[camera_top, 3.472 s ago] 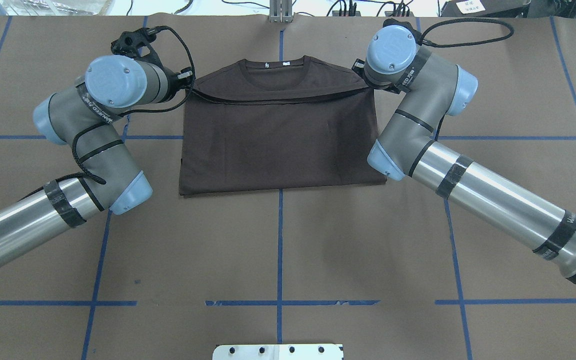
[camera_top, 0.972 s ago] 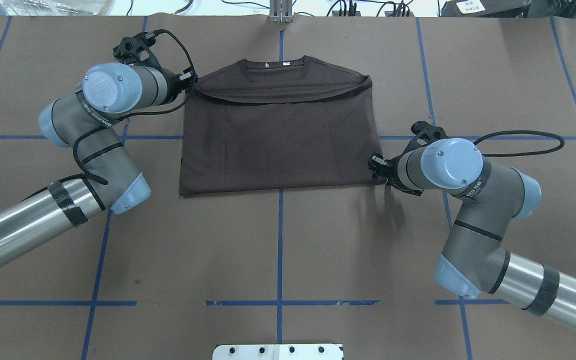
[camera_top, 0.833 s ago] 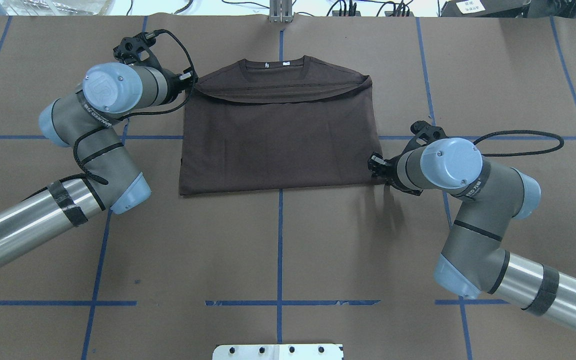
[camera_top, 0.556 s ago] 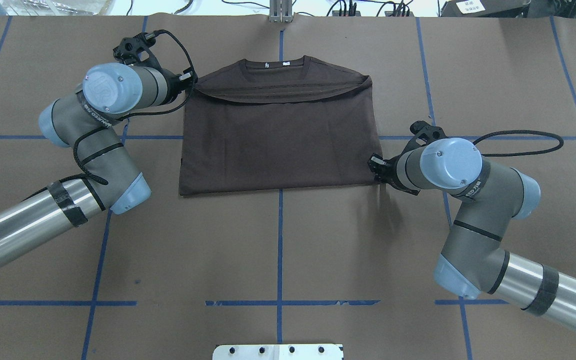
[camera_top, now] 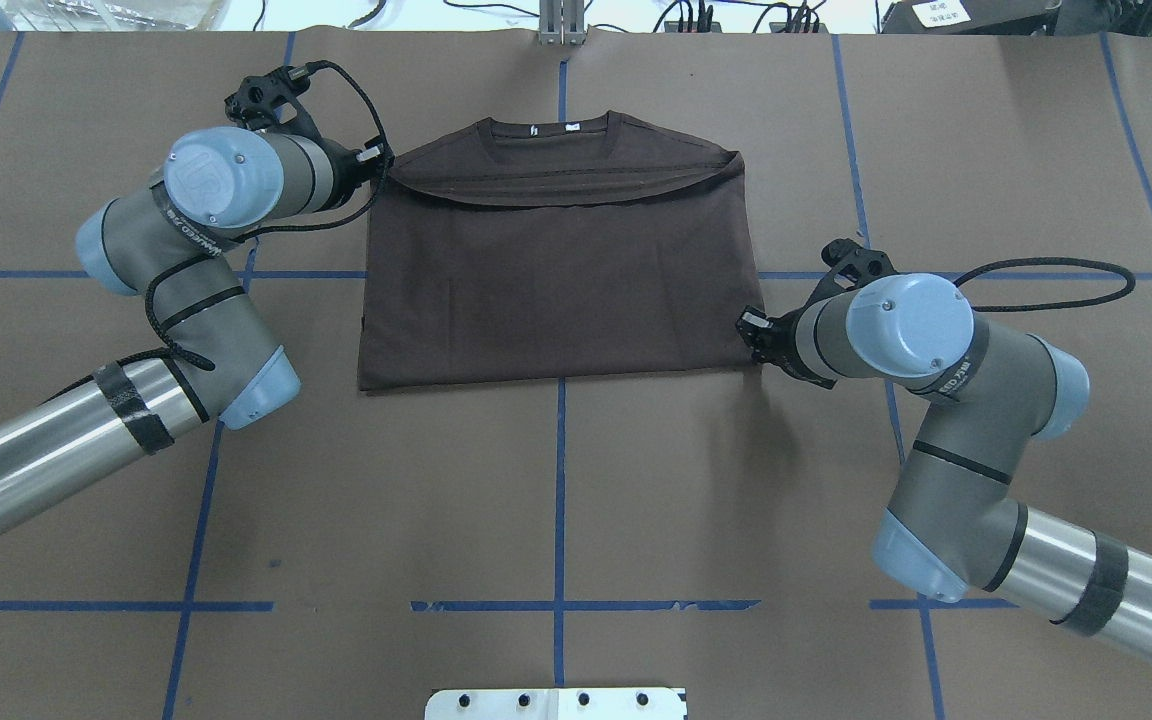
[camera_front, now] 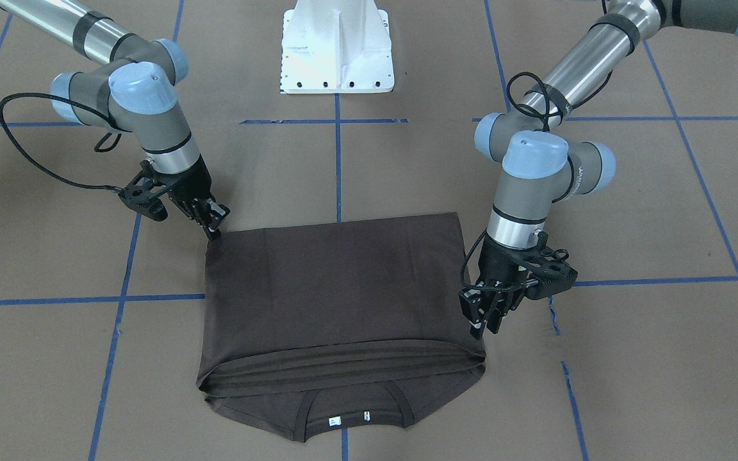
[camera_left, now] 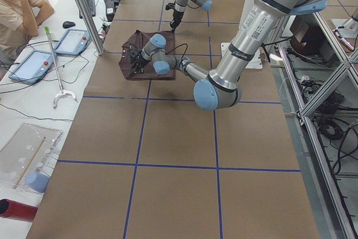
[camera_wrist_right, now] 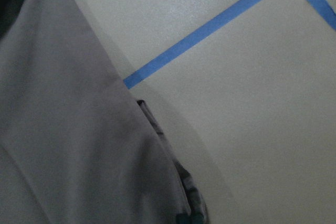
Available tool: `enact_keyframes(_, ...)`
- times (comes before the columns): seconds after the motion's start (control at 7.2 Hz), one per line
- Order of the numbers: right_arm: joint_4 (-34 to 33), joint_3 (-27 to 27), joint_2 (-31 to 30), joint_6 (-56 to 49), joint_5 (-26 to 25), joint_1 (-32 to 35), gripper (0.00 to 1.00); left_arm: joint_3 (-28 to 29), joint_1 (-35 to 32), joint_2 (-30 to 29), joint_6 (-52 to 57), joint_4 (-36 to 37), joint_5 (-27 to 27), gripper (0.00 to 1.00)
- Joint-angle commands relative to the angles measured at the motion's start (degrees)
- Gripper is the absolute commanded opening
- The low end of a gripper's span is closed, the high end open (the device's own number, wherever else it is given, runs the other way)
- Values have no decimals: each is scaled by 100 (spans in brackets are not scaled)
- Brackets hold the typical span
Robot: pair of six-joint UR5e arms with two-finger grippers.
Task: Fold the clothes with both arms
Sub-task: 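Grasp the side edge with the right gripper and drag it toward the robot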
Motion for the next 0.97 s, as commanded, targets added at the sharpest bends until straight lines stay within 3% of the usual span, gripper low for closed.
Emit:
enact_keyframes(0.0, -43, 1183, -805, 586, 184, -291, 0, -248, 0, 28, 1, 9, -7, 43)
enact_keyframes(0.28, -261, 2388, -1388, 1281, 125, -1422, 0, -537, 0, 63, -8, 0, -86, 43)
enact_keyframes(0.42, -446, 3046, -1860, 1293, 133, -1985, 0, -809, -9, 107, -86, 0, -539, 43)
enact_keyframes(0.69, -465, 3246, -1979, 1539, -128, -3153, 0, -1354, 17, 160, -672, -9, -1138, 47)
enact_keyframes(0.83, -474, 3194, -2101, 1540, -357, -3403, 83, -1548, 35, 273, -667, -70, -1202, 47)
